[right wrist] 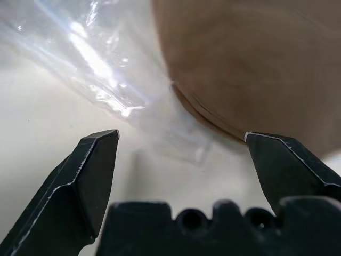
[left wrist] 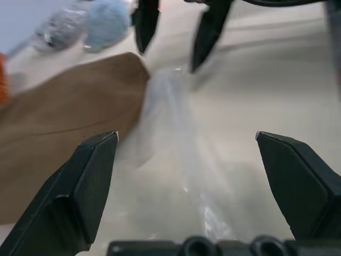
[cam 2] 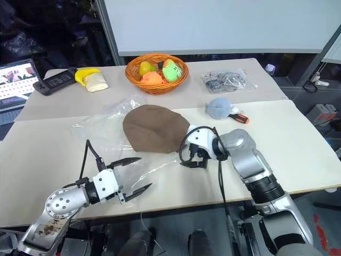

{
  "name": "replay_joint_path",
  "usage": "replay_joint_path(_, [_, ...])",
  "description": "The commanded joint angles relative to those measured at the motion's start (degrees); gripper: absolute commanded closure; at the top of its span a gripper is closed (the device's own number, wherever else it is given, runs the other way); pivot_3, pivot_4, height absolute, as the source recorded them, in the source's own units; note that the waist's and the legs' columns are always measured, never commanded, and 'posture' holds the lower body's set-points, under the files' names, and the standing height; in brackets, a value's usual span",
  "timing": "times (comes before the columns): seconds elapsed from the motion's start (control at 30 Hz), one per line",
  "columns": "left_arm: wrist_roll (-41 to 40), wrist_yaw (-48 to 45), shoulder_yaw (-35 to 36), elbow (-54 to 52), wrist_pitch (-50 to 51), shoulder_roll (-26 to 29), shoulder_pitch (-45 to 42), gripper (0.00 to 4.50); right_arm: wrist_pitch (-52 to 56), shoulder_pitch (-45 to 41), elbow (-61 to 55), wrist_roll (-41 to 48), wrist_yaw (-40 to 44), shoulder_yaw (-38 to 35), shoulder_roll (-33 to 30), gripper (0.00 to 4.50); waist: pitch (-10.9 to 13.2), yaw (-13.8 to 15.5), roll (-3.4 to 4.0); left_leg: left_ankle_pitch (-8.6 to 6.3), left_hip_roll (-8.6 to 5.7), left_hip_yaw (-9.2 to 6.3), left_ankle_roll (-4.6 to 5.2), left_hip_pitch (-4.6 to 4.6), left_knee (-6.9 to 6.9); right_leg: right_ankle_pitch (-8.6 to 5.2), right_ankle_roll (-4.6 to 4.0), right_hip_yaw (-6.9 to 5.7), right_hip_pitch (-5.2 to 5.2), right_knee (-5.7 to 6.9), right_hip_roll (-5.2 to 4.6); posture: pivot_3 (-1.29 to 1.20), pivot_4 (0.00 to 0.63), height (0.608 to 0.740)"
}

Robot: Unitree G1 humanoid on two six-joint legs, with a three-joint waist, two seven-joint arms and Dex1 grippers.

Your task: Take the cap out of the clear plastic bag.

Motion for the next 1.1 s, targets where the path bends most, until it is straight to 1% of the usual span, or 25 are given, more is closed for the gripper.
replay_joint_path(0.03, [-4.3,0.7,2.9,-4.2,2.7,-0.6,1.6,0.02,3.3,-2.9,0.6,5.2,1.0,-6.8,-3.0,0.00,0.1,0.0,0.00,0.00,0.00,0.01,0.00,-0.01,0.01,0.00,0.00,0.00,0.00,0.00,-0.01,0.00,0.150,0.740])
replay_joint_path(0.1, [-6.7,2.9,5.1,-6.3,5.7,-1.6,1.9,0.02,3.9,-3.5,2.2,7.1,1.4,-8.5,-4.7,0.00,0.1,0.0,-0.02,0.00,0.00,0.03,0.00,-0.02,0.02,0.00,0.00,0.02,0.00,-0.01,-0.03,0.00,0.150,0.740])
replay_joint_path(0.17, [-9.4,8.2,9.6,-8.3,10.0,-4.2,1.1,0.02,3.2,-4.8,5.7,7.8,-0.4,-10.8,-5.7,0.00,0.1,0.1,-0.03,0.00,0.01,0.03,0.00,-0.02,0.04,-0.05,0.09,0.00,0.01,-0.01,-0.02,0.00,0.150,0.740])
replay_joint_path(0.27, [-11.5,18.4,17.5,-10.8,16.0,-9.0,-0.4,0.02,3.4,-7.8,11.4,7.4,-8.4,-14.3,-3.8,0.00,0.1,-0.1,-0.05,0.00,0.05,0.05,0.00,-0.02,0.11,-0.08,0.21,0.01,0.01,0.00,0.03,0.00,0.150,0.740])
replay_joint_path(0.33, [-10.9,28.3,24.0,-10.8,20.4,-13.0,-3.0,0.02,2.6,-8.7,13.4,6.2,-14.6,-14.9,-1.0,0.00,0.1,-0.2,-0.05,0.00,0.05,0.08,0.00,0.00,0.13,-0.04,0.19,0.03,0.02,0.00,0.06,0.00,0.150,0.740])
replay_joint_path(0.4, [-10.0,33.9,27.5,-11.1,23.6,-15.3,-4.7,0.02,1.3,-9.1,14.5,5.5,-18.2,-14.9,0.6,0.00,0.1,-0.2,-0.08,0.00,0.04,0.10,0.00,0.00,0.16,0.01,0.14,0.05,0.02,0.01,0.14,0.00,0.150,0.740])
replay_joint_path(0.47, [-11.3,41.8,35.3,-8.8,27.3,-18.8,-5.8,0.02,0.3,-9.4,17.8,3.6,-25.8,-15.2,4.1,0.00,0.1,-0.3,-0.07,0.00,0.05,0.08,-0.01,-0.03,0.16,0.17,-0.09,0.07,0.01,0.02,0.21,0.00,0.150,0.740])
replay_joint_path(0.5, [-10.4,44.4,38.2,-7.6,27.6,-19.6,-5.3,0.02,-1.1,-9.2,19.7,1.9,-29.0,-14.5,5.2,0.00,0.1,-0.3,-0.09,0.00,0.05,0.11,-0.01,0.00,0.16,0.25,-0.12,0.14,0.01,0.04,0.22,0.00,0.150,0.740])
replay_joint_path(0.57, [-9.4,46.1,42.4,-5.0,26.4,-20.5,-3.3,0.02,-4.7,-8.6,24.3,-0.4,-34.5,-13.9,7.0,0.00,0.2,-0.4,-0.10,0.00,0.05,0.11,-0.02,-0.05,0.17,0.31,-0.13,0.14,-0.04,0.01,0.25,0.00,0.150,0.740])
replay_joint_path(0.6, [-8.1,46.4,44.6,-1.4,23.8,-21.0,-0.9,0.02,-8.8,-8.0,28.8,-2.6,-38.7,-13.1,7.6,0.00,0.2,-0.2,-0.10,0.00,0.04,0.13,-0.02,-0.04,0.17,0.33,-0.13,0.18,-0.04,0.02,0.24,0.00,0.150,0.740])
replay_joint_path(0.67, [-8.3,46.7,48.0,4.7,20.3,-22.2,1.9,0.02,-16.1,-7.3,35.2,-3.4,-44.3,-14.1,9.3,0.00,0.1,-0.1,-0.09,0.01,0.03,0.14,-0.03,-0.04,0.17,0.35,-0.13,0.20,-0.03,-0.02,0.24,0.00,0.150,0.740])
replay_joint_path(0.7, [-8.2,47.1,49.4,7.3,18.1,-22.8,3.0,0.02,-19.4,-7.0,37.6,-3.5,-45.8,-14.2,9.9,0.00,0.2,-0.1,-0.09,0.01,0.01,0.15,-0.03,-0.02,0.16,0.36,-0.12,0.22,-0.01,-0.05,0.23,0.00,0.150,0.740])
replay_joint_path(0.77, [-7.2,46.6,49.5,10.0,14.6,-23.3,4.9,0.02,-21.9,-6.9,40.8,-3.0,-46.9,-14.7,10.6,0.00,0.2,0.1,-0.17,0.01,0.02,0.18,-0.04,-0.01,0.16,0.37,-0.14,0.24,-0.01,-0.04,0.22,0.00,0.150,0.740])
replay_joint_path(0.87, [-8.0,46.5,49.8,13.2,11.6,-24.6,6.0,0.02,-24.4,-6.9,43.9,-3.5,-47.4,-14.2,10.7,0.00,0.2,0.4,-0.23,0.05,0.05,0.17,-0.09,0.00,0.23,0.41,-0.15,0.22,0.04,-0.03,0.25,0.00,0.150,0.740])
replay_joint_path(0.9, [-8.0,46.5,49.7,13.9,10.7,-25.0,6.3,0.02,-23.1,-7.1,44.4,-3.2,-47.1,-14.3,10.8,0.00,0.2,0.4,-0.23,0.06,0.10,0.17,-0.10,0.02,0.30,0.41,-0.15,0.19,0.10,-0.04,0.29,0.00,0.150,0.740])
replay_joint_path(1.0, [-7.4,45.7,47.2,13.9,8.0,-26.8,7.6,0.02,-23.7,-8.1,45.7,-3.5,-47.6,-14.3,10.2,0.00,0.2,0.3,-0.23,0.05,0.15,0.19,-0.10,0.05,0.37,0.42,-0.17,0.20,0.15,-0.05,0.33,0.00,0.150,0.740])
replay_joint_path(1.1, [-6.3,45.3,44.9,13.5,6.9,-27.2,8.2,0.02,-23.9,-8.5,46.8,-3.3,-47.1,-14.3,10.2,0.00,0.2,0.3,-0.23,0.05,0.19,0.19,-0.10,0.05,0.37,0.43,-0.18,0.21,0.14,-0.06,0.36,0.00,0.150,0.740])
